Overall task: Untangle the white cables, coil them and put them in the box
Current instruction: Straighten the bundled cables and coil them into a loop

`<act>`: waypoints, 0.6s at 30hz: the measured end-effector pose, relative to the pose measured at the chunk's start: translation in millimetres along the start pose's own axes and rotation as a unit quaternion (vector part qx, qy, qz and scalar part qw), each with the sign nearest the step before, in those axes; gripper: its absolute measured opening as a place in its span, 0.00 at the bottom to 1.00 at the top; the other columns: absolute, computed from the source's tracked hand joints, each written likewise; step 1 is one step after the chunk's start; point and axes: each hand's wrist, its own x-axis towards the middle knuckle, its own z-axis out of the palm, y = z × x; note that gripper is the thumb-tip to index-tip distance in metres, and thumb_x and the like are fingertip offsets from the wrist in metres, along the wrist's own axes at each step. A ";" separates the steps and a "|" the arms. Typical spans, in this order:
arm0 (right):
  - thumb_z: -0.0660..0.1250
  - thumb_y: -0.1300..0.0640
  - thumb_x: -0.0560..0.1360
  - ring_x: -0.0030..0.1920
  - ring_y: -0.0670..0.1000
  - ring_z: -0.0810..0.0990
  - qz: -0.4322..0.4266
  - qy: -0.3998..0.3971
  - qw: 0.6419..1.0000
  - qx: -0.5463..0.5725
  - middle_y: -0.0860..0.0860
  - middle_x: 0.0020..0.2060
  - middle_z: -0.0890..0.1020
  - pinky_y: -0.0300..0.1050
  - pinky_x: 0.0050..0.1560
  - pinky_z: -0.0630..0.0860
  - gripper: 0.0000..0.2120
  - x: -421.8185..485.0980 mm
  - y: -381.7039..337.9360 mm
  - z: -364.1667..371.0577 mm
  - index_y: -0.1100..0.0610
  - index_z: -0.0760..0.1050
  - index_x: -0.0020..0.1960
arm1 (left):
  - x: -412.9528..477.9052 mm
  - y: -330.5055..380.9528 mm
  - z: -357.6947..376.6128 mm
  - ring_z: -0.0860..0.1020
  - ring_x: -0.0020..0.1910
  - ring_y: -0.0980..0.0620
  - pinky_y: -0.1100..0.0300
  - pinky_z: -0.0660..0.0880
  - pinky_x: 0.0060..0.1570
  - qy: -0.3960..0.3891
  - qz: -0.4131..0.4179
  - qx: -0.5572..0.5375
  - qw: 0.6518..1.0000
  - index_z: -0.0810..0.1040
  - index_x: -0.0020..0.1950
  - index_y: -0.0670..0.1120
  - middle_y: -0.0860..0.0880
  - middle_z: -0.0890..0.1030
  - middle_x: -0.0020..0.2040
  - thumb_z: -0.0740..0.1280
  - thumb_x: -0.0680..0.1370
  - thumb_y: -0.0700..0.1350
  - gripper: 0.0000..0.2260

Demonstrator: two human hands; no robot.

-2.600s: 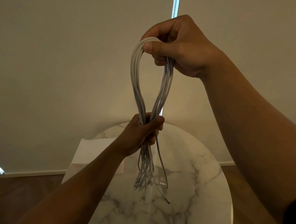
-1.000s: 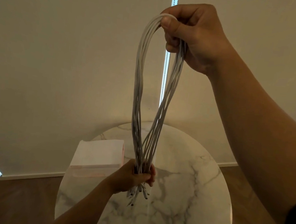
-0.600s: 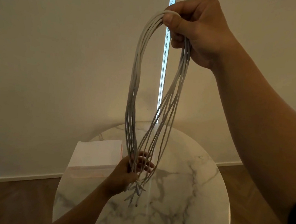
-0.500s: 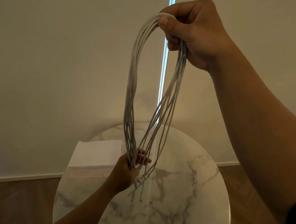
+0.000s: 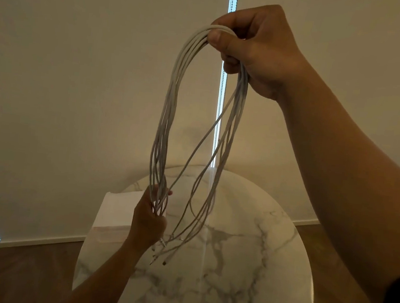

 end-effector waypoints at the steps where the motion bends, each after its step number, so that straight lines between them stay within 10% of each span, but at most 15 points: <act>1: 0.68 0.59 0.77 0.32 0.47 0.74 0.000 -0.002 1.000 0.001 0.51 0.32 0.77 0.42 0.37 0.75 0.06 -0.2 0.0 1.6 0.60 0.81 0.51 | 1.1 -2.3 -0.7 0.75 0.58 0.63 0.57 0.73 0.59 -0.015 0.003 0.003 1.000 0.75 0.59 0.50 0.59 0.79 0.54 0.58 0.65 0.21 0.31; 7: 0.69 0.59 0.77 0.31 0.48 0.74 0.001 0.000 1.000 0.001 0.50 0.32 0.77 0.42 0.37 0.75 0.06 -0.7 1.8 4.4 0.60 0.81 0.51 | -7.1 -6.9 10.2 0.80 0.54 0.61 0.65 0.79 0.43 -0.004 -0.024 -0.040 0.999 0.76 0.58 0.51 0.53 0.82 0.52 0.60 0.76 0.27 0.22; 12: 0.69 0.58 0.77 0.33 0.49 0.75 0.006 -0.005 1.000 -0.014 0.54 0.34 0.78 0.42 0.37 0.76 0.06 -5.8 6.0 4.2 0.59 0.82 0.50 | -8.0 -14.0 15.8 0.79 0.50 0.64 0.61 0.76 0.50 -0.015 -0.048 -0.023 0.998 0.79 0.54 0.52 0.53 0.84 0.49 0.58 0.77 0.28 0.20; 18: 0.67 0.56 0.78 0.32 0.44 0.74 0.004 -0.019 0.999 -0.040 0.42 0.31 0.77 0.39 0.38 0.74 0.05 -11.4 6.3 -0.4 0.57 0.80 0.50 | -17.5 -26.4 15.8 0.74 0.37 0.47 0.56 0.70 0.38 -0.097 -0.183 -0.275 0.939 0.83 0.41 0.42 0.40 0.77 0.36 0.62 0.74 0.38 0.10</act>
